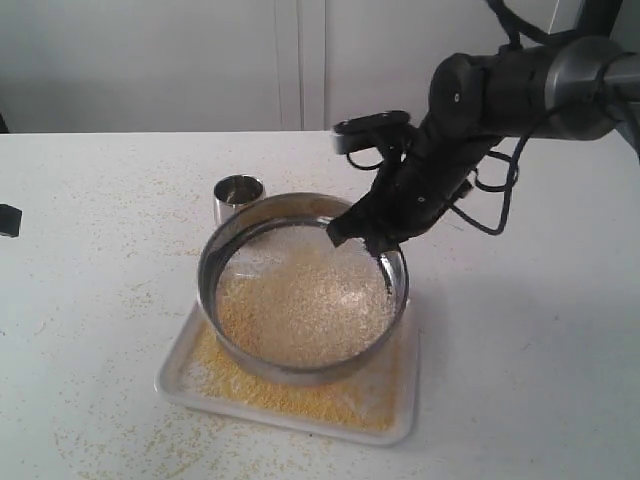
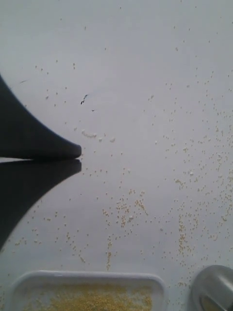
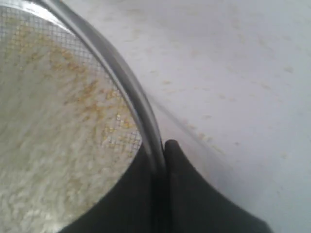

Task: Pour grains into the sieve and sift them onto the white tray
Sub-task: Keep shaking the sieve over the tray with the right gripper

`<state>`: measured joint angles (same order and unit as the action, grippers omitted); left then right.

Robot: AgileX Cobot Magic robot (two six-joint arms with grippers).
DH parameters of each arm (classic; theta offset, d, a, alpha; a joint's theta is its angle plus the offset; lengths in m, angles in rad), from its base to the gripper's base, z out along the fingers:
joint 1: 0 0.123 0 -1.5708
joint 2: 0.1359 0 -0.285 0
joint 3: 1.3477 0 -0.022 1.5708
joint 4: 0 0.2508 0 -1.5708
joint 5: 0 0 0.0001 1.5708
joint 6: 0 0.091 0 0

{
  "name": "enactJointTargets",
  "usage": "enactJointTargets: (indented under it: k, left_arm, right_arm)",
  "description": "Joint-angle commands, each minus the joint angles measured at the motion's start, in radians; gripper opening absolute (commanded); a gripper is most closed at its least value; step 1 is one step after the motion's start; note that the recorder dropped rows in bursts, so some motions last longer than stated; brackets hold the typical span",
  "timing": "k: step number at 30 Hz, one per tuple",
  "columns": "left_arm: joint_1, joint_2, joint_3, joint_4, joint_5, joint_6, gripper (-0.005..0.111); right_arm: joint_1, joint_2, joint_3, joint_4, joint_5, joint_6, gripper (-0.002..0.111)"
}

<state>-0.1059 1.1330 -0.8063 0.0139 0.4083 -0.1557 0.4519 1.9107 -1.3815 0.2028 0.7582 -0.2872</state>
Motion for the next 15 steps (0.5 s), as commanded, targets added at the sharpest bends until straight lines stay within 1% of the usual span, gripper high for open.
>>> enactJointTargets:
  k: [1,2,3,4,5,6,7,8,9,10,11,12,13,14,15]
  left_arm:
    - [0.004,-0.007,0.008,-0.005,0.003,0.000,0.000]
    - [0.004,-0.007,0.008,-0.005,0.003,0.000,0.000]
    - [0.004,-0.007,0.008,-0.005,0.003,0.000,0.000]
    - [0.004,-0.007,0.008,-0.005,0.003,0.000,0.000]
    - [0.004,-0.007,0.008,-0.005,0.003,0.000,0.000]
    - [0.004,-0.007,0.008,-0.005,0.003,0.000,0.000]
    - [0.004,-0.007,0.008,-0.005,0.003,0.000,0.000]
    - [0.004,-0.007,0.008,-0.005,0.003,0.000,0.000]
    - [0.004,-0.007,0.008,-0.005,0.003,0.000,0.000]
    - [0.004,-0.007,0.008,-0.005,0.003,0.000,0.000]
    - [0.004,-0.007,0.008,-0.005,0.003,0.000,0.000]
    - [0.004,-0.007,0.008,-0.005,0.003,0.000,0.000]
    - [0.004,-0.007,0.008,-0.005,0.003,0.000,0.000]
    - [0.004,-0.007,0.008,-0.005,0.003,0.000,0.000]
    - [0.004,-0.007,0.008,-0.005,0.003,0.000,0.000]
  right_arm:
    - [0.009,-0.014,-0.003,-0.022,0.040,-0.068,0.000]
    - [-0.009,-0.014,-0.003,-0.075,-0.007,0.163,0.000]
    - [-0.018,-0.014,-0.003,-0.079,-0.030,0.341,0.000]
    - [-0.018,-0.014,-0.003,-0.057,-0.033,0.323,0.000]
    - [-0.005,-0.014,-0.003,0.021,-0.001,0.152,0.000]
    - [0.010,-0.014,-0.003,0.083,0.064,-0.074,0.000]
    - [0.016,-0.014,-0.003,0.117,0.126,-0.244,0.000]
    - [0.019,-0.014,-0.003,0.102,0.165,-0.320,0.000]
    - [0.011,-0.014,-0.003,0.037,0.135,-0.211,0.000]
    - [-0.008,-0.014,-0.001,-0.026,0.074,-0.034,0.000]
    - [-0.029,-0.014,-0.001,-0.085,0.009,0.270,0.000]
    - [-0.042,-0.014,0.003,-0.087,-0.017,0.390,0.000]
    - [-0.042,-0.014,0.007,-0.049,-0.037,0.380,0.000]
    - [-0.029,-0.014,0.007,0.070,-0.012,0.191,0.000]
    - [-0.020,-0.012,0.007,0.158,0.054,0.019,0.000]
